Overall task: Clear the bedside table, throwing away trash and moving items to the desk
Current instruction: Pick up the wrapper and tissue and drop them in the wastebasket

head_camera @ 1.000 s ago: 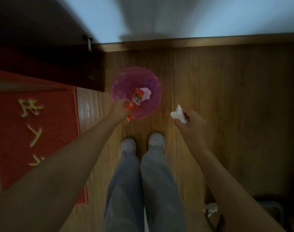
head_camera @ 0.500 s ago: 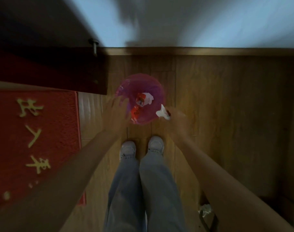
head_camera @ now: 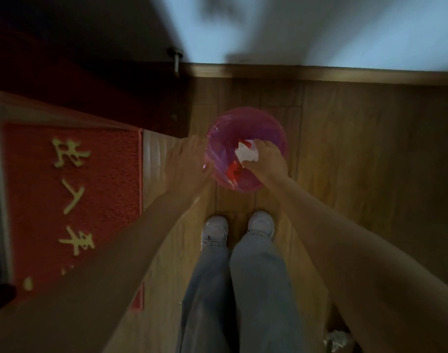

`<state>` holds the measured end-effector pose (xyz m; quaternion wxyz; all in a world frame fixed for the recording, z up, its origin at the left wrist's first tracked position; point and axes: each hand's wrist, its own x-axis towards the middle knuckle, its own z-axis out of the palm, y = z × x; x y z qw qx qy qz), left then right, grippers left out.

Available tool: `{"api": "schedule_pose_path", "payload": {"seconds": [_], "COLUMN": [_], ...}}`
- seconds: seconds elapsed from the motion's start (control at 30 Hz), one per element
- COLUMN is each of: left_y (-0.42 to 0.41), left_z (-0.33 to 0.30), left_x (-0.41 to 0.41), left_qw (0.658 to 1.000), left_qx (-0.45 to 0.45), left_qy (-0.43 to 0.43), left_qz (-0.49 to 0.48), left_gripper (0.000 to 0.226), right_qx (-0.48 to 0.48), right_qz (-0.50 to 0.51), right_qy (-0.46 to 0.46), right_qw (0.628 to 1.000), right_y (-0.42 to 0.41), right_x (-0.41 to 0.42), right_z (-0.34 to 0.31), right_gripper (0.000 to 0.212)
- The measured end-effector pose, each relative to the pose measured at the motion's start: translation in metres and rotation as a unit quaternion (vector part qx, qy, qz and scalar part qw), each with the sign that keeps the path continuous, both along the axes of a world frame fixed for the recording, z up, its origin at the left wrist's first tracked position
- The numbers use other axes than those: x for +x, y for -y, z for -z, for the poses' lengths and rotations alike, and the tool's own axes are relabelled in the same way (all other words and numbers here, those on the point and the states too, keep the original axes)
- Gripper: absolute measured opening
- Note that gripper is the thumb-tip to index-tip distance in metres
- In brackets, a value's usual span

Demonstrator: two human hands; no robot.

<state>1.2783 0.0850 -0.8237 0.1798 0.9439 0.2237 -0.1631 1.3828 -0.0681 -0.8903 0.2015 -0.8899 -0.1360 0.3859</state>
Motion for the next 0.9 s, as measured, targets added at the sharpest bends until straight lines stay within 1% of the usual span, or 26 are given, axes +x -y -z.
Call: {"api": "schedule_pose_path", "payload": {"seconds": [0.07, 0.13, 0.2, 0.3, 0.37, 0.5, 0.6, 0.67, 0.8, 0.9], "left_y": [-0.002, -0.005, -0.009, -0.011, -0.01, 0.003, 0.023, 0.033, 0.055, 0.069], "left_z": [-0.015, -0.031, -0.047, -0.082, -0.11, -0.183, -0.247, -0.277, -0.351, -0.399], "left_x": [0.001, 0.004, 0.007, 0.014, 0.02, 0.022, 0.017, 0.016, 0.012, 0.014], "left_qw": [1.0, 1.0, 0.999, 0.998, 0.996, 0.996, 0.996, 0.996, 0.992, 0.984], "left_qx": [-0.001, 0.006, 0.019, 0.044, 0.056, 0.061, 0.06, 0.062, 0.073, 0.084], "left_qy": [0.022, 0.025, 0.02, 0.03, 0.047, 0.031, 0.029, 0.034, 0.08, 0.121], "left_qz": [-0.004, 0.011, 0.023, 0.046, 0.055, 0.05, 0.055, 0.05, 0.068, 0.1], "left_gripper": [0.036, 0.032, 0.033, 0.035, 0.035, 0.041, 0.049, 0.052, 0.052, 0.049], "right_qx": [0.01, 0.016, 0.021, 0.015, 0.006, 0.004, 0.022, 0.035, 0.045, 0.044], "right_qz": [0.002, -0.008, -0.027, -0.056, -0.07, -0.087, -0.076, -0.073, -0.06, -0.051], "right_qy": [0.012, 0.04, 0.071, 0.102, 0.114, 0.146, 0.173, 0.199, 0.276, 0.302], "right_qw": [1.0, 0.999, 0.997, 0.993, 0.991, 0.985, 0.982, 0.977, 0.958, 0.951], "right_y": [0.0, 0.004, 0.008, 0.014, 0.018, 0.033, 0.048, 0.058, 0.089, 0.113], "right_x": [-0.001, 0.001, 0.005, 0.01, 0.012, 0.011, 0.003, -0.001, -0.01, -0.019], "right_z": [-0.008, -0.024, -0.046, -0.092, -0.128, -0.215, -0.288, -0.326, -0.413, -0.466], "right_gripper": [0.059, 0.053, 0.046, 0.048, 0.05, 0.049, 0.048, 0.047, 0.044, 0.044]}}
